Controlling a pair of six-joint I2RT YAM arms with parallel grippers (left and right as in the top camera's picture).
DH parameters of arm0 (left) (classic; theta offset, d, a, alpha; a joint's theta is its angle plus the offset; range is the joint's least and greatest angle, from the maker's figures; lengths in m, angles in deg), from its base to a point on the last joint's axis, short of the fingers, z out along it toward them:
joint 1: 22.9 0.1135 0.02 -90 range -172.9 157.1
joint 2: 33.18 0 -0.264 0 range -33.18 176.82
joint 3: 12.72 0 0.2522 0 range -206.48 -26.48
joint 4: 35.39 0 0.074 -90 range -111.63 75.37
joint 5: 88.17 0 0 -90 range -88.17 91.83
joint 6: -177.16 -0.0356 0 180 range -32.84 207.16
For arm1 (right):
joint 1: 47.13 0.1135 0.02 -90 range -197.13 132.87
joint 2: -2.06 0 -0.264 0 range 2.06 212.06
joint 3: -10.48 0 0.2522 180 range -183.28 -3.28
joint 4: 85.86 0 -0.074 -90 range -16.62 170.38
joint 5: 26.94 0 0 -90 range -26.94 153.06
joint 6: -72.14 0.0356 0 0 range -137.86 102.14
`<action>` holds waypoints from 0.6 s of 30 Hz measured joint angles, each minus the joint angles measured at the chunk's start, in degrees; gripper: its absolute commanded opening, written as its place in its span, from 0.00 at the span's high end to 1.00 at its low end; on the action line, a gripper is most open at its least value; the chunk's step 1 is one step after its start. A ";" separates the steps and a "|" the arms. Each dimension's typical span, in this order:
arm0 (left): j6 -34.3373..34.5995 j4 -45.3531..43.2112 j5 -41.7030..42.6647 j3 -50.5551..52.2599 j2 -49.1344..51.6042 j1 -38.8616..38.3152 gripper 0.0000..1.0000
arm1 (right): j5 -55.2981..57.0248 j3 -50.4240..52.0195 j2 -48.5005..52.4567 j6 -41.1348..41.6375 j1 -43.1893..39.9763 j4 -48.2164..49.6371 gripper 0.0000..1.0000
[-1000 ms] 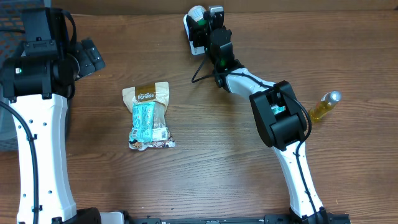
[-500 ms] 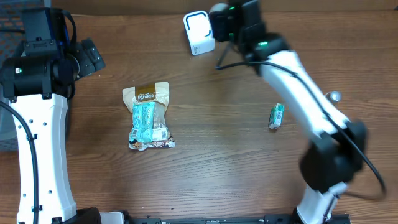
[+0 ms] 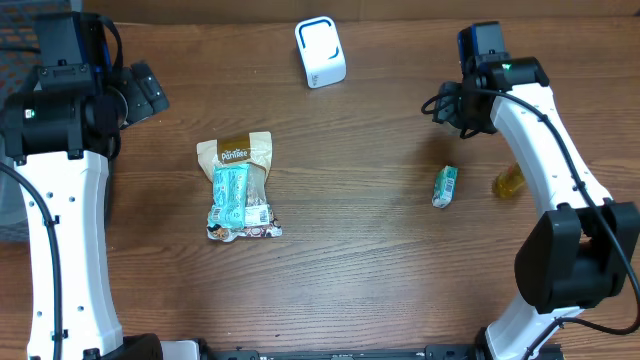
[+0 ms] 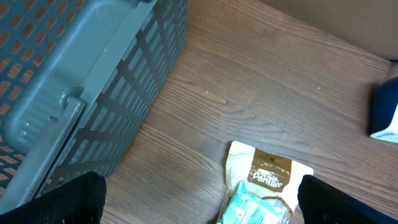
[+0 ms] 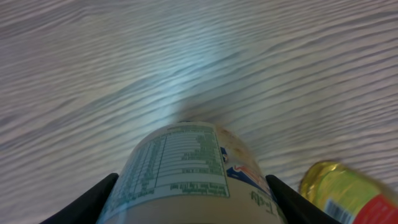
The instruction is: Scan the item barcode
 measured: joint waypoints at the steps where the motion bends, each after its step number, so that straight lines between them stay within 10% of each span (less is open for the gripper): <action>1: 0.00 0.02 0.00 0.00 0.00 -0.02 0.01 | 0.72 1.01 0.00 0.02 -0.44 1.18 0.86; 18: 0.00 0.02 0.00 0.00 0.00 -0.02 0.01 | 4.55 17.99 0.02 0.20 -3.37 20.85 0.86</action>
